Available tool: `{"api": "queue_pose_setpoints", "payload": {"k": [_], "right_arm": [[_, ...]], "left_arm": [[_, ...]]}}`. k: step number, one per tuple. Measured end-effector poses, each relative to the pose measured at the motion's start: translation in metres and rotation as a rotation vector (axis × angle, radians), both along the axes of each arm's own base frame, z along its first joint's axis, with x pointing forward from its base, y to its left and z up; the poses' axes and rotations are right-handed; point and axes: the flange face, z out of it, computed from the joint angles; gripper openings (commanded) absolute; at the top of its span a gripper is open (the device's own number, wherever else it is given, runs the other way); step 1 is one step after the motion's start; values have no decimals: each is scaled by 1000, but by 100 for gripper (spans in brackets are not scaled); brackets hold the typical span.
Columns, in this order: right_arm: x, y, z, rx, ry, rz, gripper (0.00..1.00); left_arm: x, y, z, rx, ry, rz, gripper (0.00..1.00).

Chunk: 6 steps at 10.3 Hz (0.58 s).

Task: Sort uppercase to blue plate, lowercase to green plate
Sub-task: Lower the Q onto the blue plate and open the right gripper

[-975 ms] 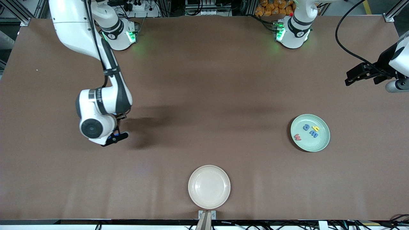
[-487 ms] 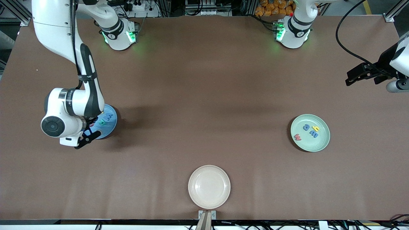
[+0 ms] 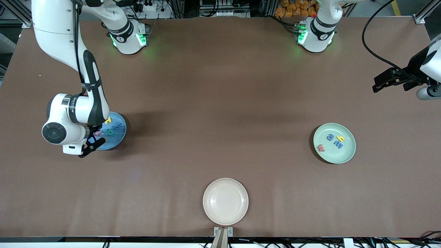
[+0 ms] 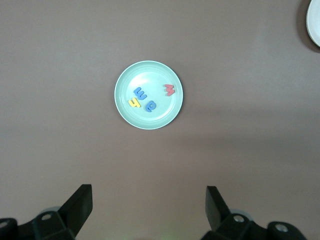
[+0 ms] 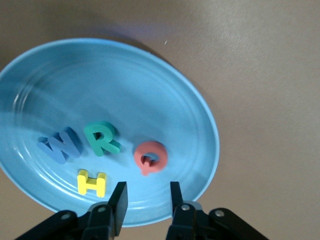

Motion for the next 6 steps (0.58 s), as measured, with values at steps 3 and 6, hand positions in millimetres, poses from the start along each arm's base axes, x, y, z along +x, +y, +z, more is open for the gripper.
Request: {"api": "queue_pose_setpoints", "payload": {"k": [3, 6], "right_arm": [[0, 0, 0, -3, -4, -16, 77], [5, -6, 30, -9, -56, -221, 98]], "left_arm": [[0, 1, 0, 11, -1, 0, 100], [0, 3, 1, 42, -4, -3, 100]]}}
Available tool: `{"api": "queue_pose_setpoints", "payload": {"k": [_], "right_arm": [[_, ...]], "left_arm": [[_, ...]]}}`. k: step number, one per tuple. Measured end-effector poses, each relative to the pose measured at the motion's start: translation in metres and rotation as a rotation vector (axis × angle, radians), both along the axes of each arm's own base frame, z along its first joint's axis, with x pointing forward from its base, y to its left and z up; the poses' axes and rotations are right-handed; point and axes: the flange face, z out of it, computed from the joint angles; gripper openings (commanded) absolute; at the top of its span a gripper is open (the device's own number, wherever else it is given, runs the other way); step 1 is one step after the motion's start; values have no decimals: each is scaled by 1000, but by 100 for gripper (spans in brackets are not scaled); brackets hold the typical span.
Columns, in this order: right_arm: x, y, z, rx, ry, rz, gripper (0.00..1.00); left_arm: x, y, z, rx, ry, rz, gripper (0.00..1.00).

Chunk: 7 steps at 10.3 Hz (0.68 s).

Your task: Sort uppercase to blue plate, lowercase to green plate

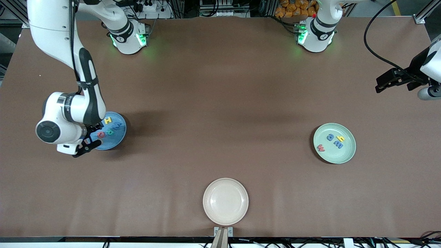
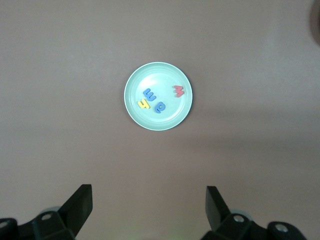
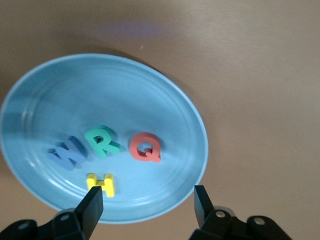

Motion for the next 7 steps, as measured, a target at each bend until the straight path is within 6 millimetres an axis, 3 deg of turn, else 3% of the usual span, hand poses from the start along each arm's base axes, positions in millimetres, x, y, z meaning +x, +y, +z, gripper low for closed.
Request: {"api": "queue_pose_setpoints", "payload": {"k": [3, 7], "right_arm": [[12, 2, 79, 40, -95, -216, 100], [3, -29, 162, 103, -205, -327, 100]], "left_arm": [[-1, -5, 4, 12, -9, -11, 100], [-2, -11, 5, 30, -12, -25, 100]]}}
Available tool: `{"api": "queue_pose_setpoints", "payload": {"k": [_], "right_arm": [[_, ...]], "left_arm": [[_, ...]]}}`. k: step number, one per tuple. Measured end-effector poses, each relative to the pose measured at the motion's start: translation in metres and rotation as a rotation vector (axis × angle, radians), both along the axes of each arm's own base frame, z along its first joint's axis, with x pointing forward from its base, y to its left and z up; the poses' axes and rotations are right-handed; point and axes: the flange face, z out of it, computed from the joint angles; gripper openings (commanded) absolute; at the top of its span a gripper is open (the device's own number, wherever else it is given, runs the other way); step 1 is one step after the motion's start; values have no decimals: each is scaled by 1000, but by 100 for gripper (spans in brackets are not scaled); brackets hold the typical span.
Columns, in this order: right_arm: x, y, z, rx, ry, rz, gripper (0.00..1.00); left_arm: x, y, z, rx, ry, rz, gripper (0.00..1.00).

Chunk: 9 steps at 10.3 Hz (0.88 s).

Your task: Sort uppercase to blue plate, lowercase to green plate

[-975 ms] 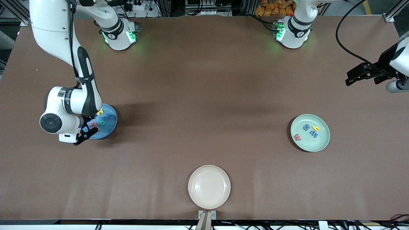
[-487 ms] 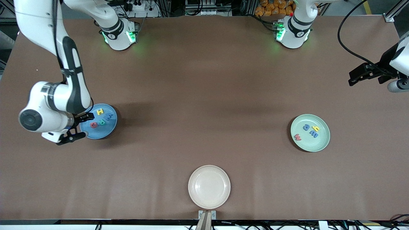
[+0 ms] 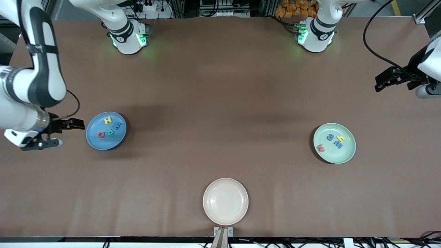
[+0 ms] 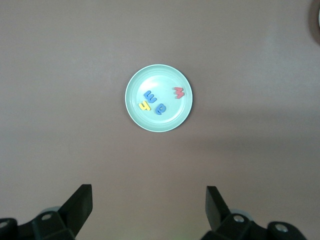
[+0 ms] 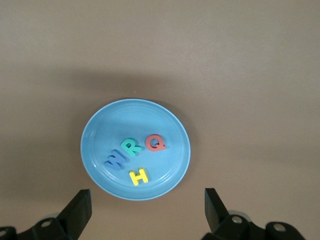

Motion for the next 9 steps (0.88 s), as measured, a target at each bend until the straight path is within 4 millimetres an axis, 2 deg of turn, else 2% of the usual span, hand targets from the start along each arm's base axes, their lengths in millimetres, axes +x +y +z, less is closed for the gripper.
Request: {"api": "queue_pose_setpoints", "payload": {"k": [1, 3, 5, 6, 7, 9], "right_arm": [[-7, 1, 28, 13, -11, -41, 100], [-21, 24, 94, 21, -30, -92, 100], [-38, 49, 170, 2, -54, -119, 100], [-43, 52, 203, -2, -76, -126, 100], [-46, 49, 229, -3, -109, -132, 100], [-47, 40, 252, -5, -152, -150, 100]], "left_arm": [[0, -5, 1, 38, -5, -16, 100], [-5, -21, 6, 72, -19, 4, 100], [-14, -21, 13, 70, -13, 66, 100], [-15, -20, 15, 63, -10, 38, 100], [-15, -17, 15, 59, -2, -29, 100], [-14, -7, 14, 46, 9, -101, 100]]}}
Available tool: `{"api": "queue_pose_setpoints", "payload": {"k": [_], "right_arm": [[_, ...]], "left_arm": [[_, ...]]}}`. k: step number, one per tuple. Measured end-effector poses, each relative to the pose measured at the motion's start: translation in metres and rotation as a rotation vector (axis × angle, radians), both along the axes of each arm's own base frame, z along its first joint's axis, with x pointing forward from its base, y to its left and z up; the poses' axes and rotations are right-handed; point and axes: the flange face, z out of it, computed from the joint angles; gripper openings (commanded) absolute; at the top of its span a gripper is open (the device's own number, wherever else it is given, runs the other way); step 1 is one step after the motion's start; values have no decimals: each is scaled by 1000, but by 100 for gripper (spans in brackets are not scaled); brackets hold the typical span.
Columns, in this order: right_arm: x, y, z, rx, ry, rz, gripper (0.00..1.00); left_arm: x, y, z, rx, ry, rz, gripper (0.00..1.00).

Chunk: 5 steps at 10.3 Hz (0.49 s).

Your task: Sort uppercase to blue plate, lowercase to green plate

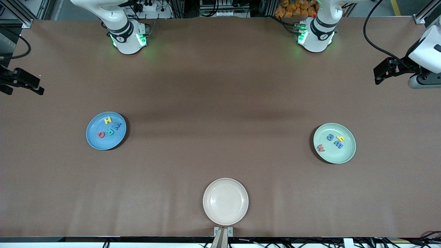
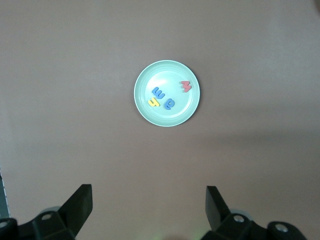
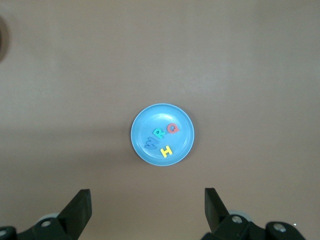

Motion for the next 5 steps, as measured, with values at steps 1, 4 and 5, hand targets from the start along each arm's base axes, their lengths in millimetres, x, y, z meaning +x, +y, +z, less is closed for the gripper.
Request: {"api": "queue_pose_setpoints", "payload": {"k": [1, 4, 5], "right_arm": [[0, -2, 3, -1, -7, -7, 100], [4, -2, 2, -1, -22, -15, 100], [6, -2, 2, -2, -31, -15, 100]], "left_arm": [[0, 2, 0, -3, 1, -6, 100], [0, -3, 0, -6, 2, -16, 100], [0, -3, 0, -8, 2, -16, 100]]}}
